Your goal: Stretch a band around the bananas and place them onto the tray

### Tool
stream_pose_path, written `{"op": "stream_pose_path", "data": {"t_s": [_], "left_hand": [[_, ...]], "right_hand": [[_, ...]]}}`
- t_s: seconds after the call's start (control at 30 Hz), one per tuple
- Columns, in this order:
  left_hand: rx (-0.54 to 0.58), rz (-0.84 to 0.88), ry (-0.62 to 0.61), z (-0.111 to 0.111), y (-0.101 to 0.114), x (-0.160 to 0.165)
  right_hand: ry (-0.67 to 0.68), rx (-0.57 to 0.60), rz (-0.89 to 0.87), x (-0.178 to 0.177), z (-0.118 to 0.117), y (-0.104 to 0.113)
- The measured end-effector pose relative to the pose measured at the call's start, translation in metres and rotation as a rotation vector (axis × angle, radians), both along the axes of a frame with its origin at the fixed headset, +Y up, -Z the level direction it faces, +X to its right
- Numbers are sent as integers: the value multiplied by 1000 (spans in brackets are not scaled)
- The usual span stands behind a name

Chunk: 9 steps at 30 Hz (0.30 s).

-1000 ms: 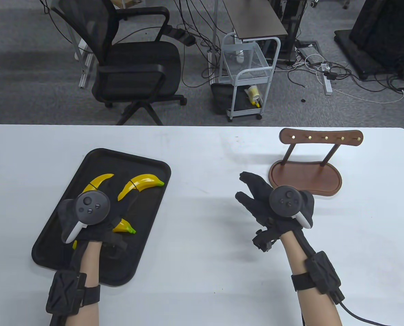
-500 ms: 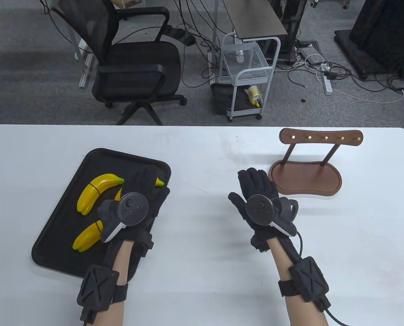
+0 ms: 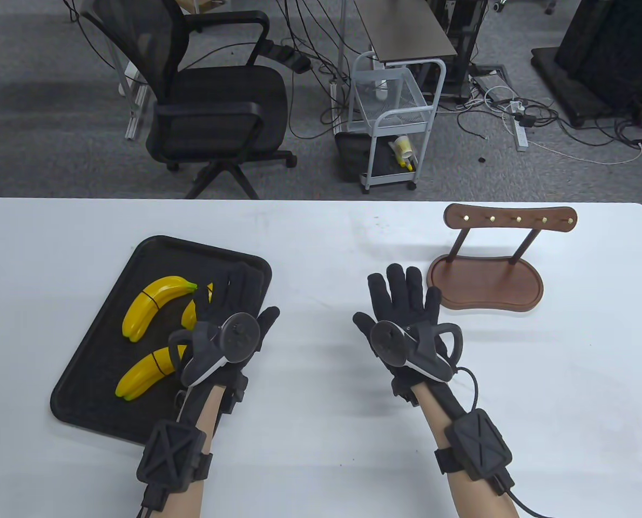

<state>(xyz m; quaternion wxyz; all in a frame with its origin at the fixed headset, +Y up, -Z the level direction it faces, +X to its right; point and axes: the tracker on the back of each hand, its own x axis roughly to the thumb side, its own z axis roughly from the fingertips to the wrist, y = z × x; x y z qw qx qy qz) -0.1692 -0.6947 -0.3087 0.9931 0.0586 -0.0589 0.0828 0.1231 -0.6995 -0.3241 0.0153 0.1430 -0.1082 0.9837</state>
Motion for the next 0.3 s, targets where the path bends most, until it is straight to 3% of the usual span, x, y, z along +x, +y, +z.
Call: {"op": "stream_pose_path", "data": {"t_s": [0.3], "left_hand": [[-18, -10, -5, -1, -3, 2]], "right_hand": [[-1, -18, 3, 0, -1, -4]]}}
